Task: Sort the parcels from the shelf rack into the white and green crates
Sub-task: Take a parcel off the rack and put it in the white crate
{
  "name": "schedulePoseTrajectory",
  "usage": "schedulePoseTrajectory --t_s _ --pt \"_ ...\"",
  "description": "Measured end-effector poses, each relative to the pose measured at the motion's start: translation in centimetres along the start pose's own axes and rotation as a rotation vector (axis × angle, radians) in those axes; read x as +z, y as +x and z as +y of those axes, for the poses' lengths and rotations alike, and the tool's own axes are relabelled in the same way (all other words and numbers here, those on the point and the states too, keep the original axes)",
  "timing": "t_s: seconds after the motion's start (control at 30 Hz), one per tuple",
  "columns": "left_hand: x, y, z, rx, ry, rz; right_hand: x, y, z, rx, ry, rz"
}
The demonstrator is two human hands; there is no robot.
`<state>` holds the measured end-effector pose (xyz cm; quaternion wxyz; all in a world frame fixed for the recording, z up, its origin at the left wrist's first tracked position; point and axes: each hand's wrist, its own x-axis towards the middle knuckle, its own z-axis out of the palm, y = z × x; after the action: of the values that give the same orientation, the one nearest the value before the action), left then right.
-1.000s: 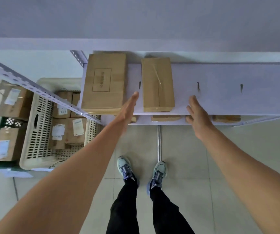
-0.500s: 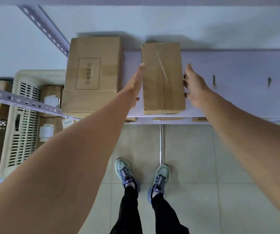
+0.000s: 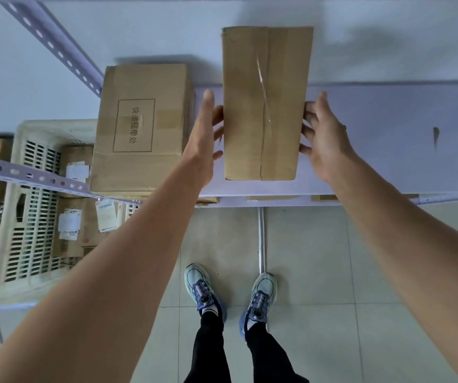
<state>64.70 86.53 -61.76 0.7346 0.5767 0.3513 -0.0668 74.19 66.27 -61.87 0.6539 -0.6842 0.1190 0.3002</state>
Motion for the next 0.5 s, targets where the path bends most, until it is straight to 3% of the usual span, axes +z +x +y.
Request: schedulePoseTrajectory --t_s 0.17,0.5 --pt "0.3 -1.0 0.3 0.058 -0.054 0.011 -0.3 -0.7 -0.3 -0.095 0.094 -0.016" --pt "0.5 -2.3 -1.7 0.047 -0.139 0.015 -1.0 -1.9 1.6 -0.156 0.048 0.036"
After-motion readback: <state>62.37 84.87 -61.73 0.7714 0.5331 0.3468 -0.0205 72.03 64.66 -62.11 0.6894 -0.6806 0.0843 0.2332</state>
